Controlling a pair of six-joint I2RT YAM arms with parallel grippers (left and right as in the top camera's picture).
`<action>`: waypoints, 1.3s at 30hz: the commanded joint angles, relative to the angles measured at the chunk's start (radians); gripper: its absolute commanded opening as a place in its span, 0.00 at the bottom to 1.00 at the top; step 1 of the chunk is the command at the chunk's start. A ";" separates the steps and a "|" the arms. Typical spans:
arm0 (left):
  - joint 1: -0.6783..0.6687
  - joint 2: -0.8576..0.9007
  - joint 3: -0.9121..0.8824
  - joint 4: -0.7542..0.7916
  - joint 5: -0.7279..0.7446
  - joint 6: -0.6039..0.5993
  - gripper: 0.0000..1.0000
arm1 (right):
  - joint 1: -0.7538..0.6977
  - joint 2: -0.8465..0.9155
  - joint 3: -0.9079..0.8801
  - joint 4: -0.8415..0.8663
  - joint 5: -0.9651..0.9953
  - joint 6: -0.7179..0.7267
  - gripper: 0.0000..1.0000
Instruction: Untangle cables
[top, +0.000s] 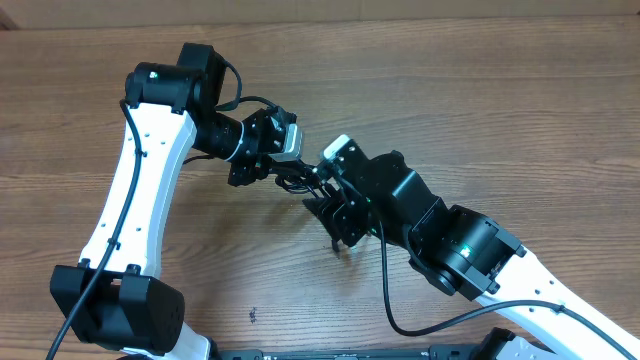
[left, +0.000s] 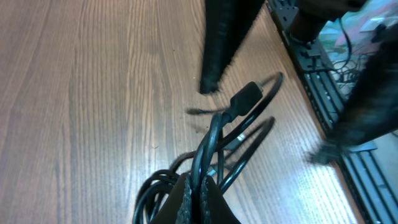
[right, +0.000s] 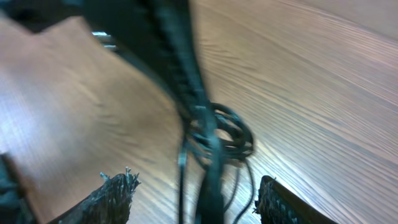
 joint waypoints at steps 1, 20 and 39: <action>0.003 0.001 0.014 -0.011 0.030 -0.021 0.04 | 0.003 -0.012 0.008 -0.010 0.212 0.092 0.64; 0.003 0.001 0.014 -0.011 0.064 0.006 0.04 | -0.080 -0.012 0.008 -0.011 0.294 0.186 0.51; 0.000 0.001 0.014 0.236 0.224 -0.297 0.04 | -0.088 -0.001 0.008 0.051 -0.324 0.029 0.48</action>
